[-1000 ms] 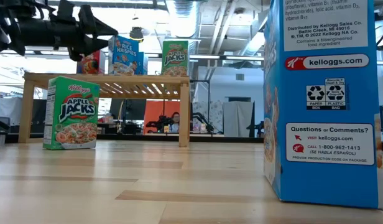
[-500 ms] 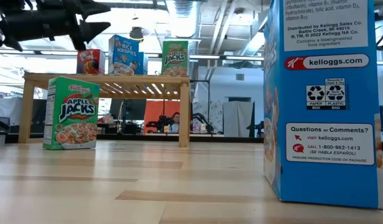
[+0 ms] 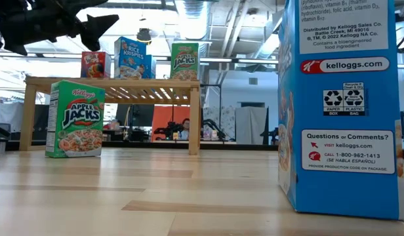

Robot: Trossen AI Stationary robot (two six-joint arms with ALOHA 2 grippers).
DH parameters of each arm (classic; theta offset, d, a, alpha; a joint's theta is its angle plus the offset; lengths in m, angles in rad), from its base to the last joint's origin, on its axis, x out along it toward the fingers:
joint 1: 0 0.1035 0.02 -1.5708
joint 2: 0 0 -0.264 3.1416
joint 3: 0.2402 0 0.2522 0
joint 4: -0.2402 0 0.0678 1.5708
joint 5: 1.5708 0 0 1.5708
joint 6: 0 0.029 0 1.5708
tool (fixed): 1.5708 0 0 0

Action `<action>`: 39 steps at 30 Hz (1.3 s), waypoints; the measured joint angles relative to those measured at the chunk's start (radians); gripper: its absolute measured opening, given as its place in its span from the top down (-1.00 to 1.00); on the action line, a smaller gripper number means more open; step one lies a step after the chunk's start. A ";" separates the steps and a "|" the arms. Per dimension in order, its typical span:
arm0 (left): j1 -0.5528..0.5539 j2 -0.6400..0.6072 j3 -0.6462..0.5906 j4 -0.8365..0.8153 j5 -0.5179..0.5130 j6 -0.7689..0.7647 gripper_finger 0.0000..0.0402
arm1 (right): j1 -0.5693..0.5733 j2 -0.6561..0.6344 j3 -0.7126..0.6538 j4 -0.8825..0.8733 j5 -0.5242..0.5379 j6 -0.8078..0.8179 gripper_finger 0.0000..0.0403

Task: Stack cereal on shelf
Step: Put the top blue cereal box on the shelf aligned with the blue cereal box

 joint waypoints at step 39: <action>-0.132 0.093 0.000 -0.229 -0.505 -0.013 -0.29 | 0.000 0.000 0.000 -0.008 -0.008 0.015 -0.47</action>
